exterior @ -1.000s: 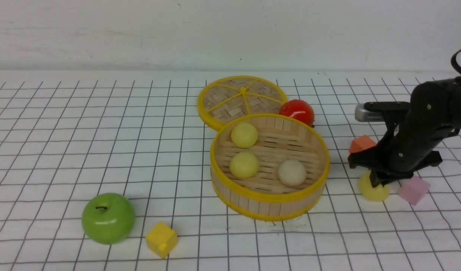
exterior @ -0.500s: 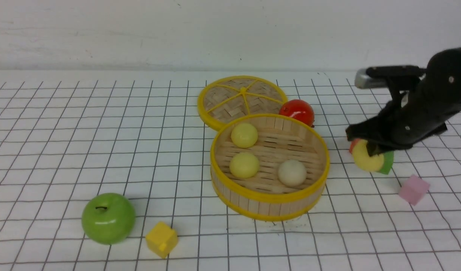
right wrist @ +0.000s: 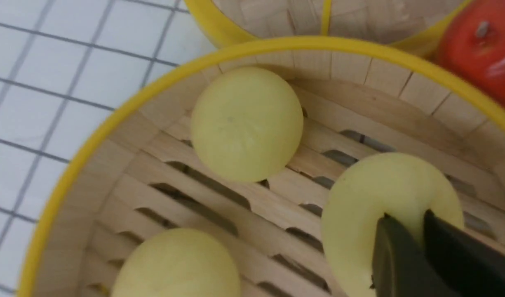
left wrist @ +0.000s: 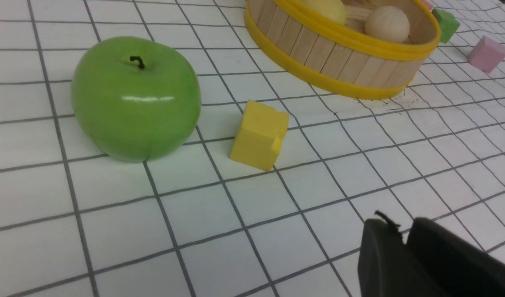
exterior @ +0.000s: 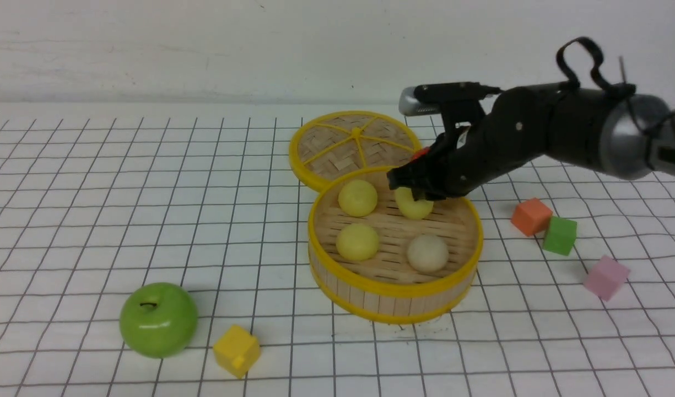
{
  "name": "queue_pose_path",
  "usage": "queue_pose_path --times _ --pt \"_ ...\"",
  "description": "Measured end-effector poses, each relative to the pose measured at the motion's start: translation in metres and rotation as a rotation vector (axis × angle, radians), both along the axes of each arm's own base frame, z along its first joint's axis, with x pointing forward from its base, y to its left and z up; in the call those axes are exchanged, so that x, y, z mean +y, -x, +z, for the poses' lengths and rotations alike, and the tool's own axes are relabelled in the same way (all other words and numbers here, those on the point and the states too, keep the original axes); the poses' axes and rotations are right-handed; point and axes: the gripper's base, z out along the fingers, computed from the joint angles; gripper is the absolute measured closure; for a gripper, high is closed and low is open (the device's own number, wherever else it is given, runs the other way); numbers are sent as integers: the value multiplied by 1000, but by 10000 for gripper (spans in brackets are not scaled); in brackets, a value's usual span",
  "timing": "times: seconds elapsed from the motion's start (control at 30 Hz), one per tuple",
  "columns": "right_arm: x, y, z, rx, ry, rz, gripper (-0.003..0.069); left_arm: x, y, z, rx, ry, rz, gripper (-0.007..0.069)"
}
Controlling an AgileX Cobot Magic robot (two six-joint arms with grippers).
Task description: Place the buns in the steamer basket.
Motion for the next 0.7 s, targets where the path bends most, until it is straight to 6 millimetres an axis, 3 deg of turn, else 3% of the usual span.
queue_pose_path --times 0.03,0.1,0.2,0.33,0.4,0.43,0.47,0.57,0.6,0.7 --pt "0 -1 -1 -1 0 -1 567 0 0 0 0 0 0 540" --pt "2 -5 -17 14 7 -4 473 0 0 0 0 0 0 540" --pt "2 -7 -18 2 6 -4 360 0 0 0 0 0 0 535" --pt "1 -2 -3 -3 2 1 248 0 0 0 0 0 0 533" --pt "-2 6 14 12 4 10 223 0 0 0 0 0 0 533" --pt "-7 22 46 23 4 25 217 0 0 0 0 0 0 531" --pt "-7 23 45 35 8 27 218 0 0 0 0 0 0 531" --pt "-23 68 103 66 11 52 283 0 0 0 0 0 0 524" --pt "-24 70 106 60 8 50 289 0 0 0 0 0 0 524" --pt "-44 121 132 94 1 29 454 0 0 0 0 0 0 521"
